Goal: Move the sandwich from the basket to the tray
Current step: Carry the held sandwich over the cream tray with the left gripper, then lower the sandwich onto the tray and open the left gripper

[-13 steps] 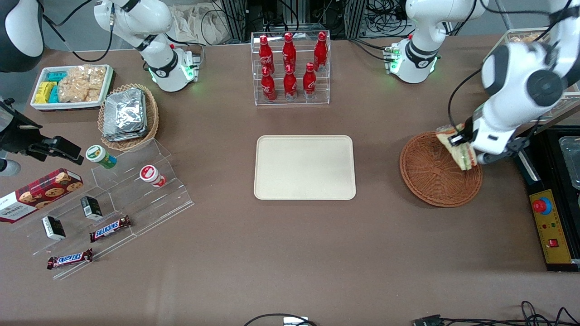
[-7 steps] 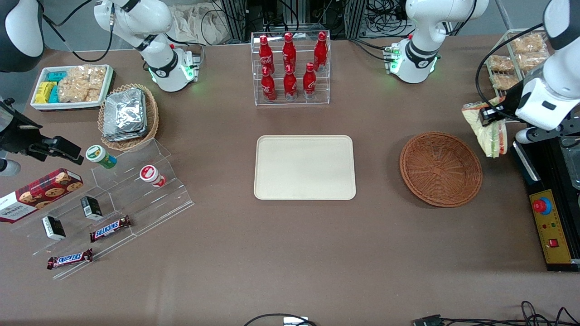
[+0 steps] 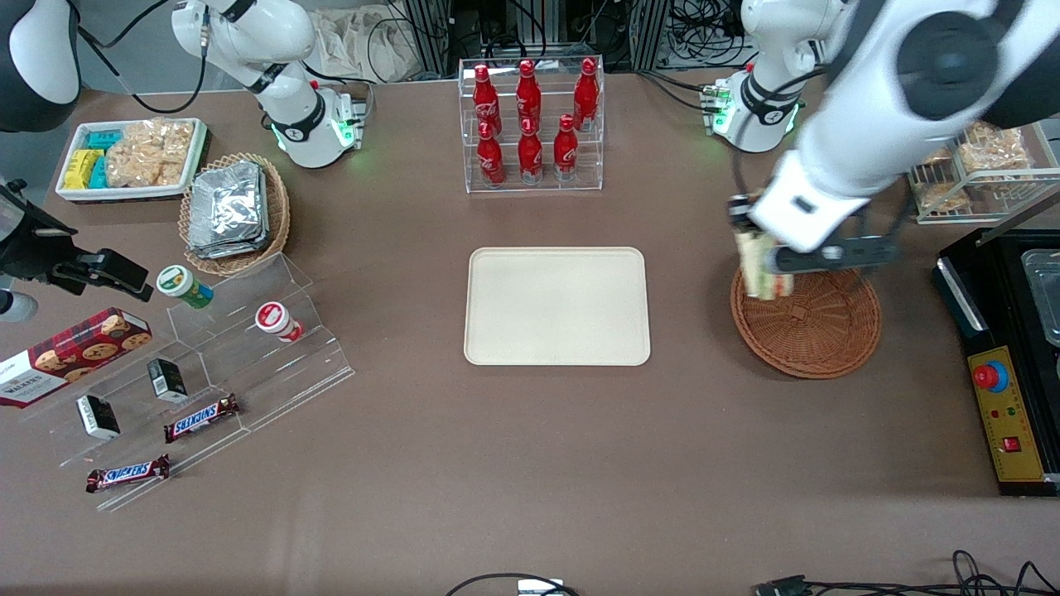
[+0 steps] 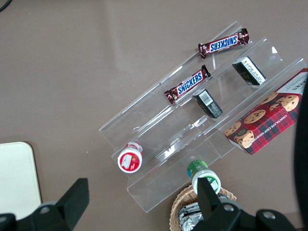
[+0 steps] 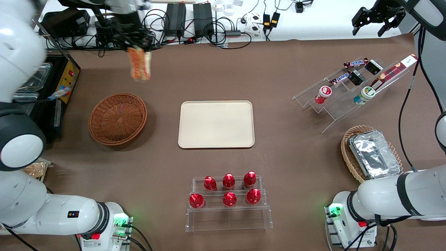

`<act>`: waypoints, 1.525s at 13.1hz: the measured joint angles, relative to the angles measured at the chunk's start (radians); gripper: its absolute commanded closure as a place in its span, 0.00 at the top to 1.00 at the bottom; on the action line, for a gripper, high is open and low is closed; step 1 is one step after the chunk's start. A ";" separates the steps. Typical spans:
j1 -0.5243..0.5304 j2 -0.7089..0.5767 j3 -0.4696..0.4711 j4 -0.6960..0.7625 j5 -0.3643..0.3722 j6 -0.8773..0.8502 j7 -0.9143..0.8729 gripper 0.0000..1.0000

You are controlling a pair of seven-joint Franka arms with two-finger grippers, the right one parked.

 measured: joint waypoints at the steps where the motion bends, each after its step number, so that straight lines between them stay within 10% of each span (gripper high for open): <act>1: -0.001 0.045 -0.083 0.018 0.032 0.001 -0.042 0.00; 4: -0.009 0.126 -0.193 0.000 0.081 0.068 -0.077 0.00; 17: 0.004 0.336 -0.117 -0.517 0.204 0.804 -0.118 0.00; 18: 0.001 0.350 -0.118 -0.517 0.226 0.819 -0.140 0.10; 20: -0.001 0.369 -0.118 -0.517 0.249 0.831 -0.161 0.99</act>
